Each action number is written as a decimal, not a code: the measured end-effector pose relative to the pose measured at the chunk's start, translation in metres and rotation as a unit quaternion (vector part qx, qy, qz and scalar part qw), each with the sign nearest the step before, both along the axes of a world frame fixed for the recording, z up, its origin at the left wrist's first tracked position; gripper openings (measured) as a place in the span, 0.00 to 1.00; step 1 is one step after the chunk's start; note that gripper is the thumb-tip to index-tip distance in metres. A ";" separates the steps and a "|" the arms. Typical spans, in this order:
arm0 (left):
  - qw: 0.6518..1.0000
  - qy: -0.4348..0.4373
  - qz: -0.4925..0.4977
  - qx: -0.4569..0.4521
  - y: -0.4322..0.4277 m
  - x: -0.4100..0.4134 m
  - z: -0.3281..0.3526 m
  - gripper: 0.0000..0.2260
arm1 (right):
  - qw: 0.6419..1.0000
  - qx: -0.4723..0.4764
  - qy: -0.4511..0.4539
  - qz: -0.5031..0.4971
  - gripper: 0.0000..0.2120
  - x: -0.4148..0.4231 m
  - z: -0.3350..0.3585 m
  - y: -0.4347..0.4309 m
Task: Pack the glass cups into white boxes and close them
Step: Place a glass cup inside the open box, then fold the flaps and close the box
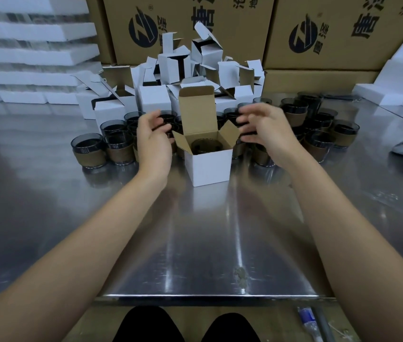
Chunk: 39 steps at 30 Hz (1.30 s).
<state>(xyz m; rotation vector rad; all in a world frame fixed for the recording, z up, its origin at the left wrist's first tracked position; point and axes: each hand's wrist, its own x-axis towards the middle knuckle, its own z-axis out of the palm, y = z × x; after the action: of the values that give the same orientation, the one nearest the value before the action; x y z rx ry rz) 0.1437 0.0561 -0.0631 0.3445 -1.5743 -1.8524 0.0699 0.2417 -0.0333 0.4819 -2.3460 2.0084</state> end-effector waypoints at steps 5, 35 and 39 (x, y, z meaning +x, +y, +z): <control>0.997 -0.029 -0.064 -0.035 0.009 -0.001 -0.004 0.18 | 0.996 0.015 -0.062 0.063 0.13 0.002 -0.007 -0.003; 0.806 -0.052 -0.203 -0.554 -0.027 0.012 0.000 0.20 | 0.961 0.173 0.071 0.205 0.21 0.002 -0.023 0.007; 0.793 -0.029 -0.178 -0.581 -0.028 0.011 -0.001 0.18 | 0.964 0.162 0.122 0.170 0.15 0.003 -0.024 0.007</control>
<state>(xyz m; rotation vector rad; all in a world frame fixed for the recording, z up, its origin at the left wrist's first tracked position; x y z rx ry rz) 0.1547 0.0276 -0.0642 -0.4973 -2.5862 -0.7510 0.0727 0.2486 -0.0568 1.1429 -2.5732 1.5455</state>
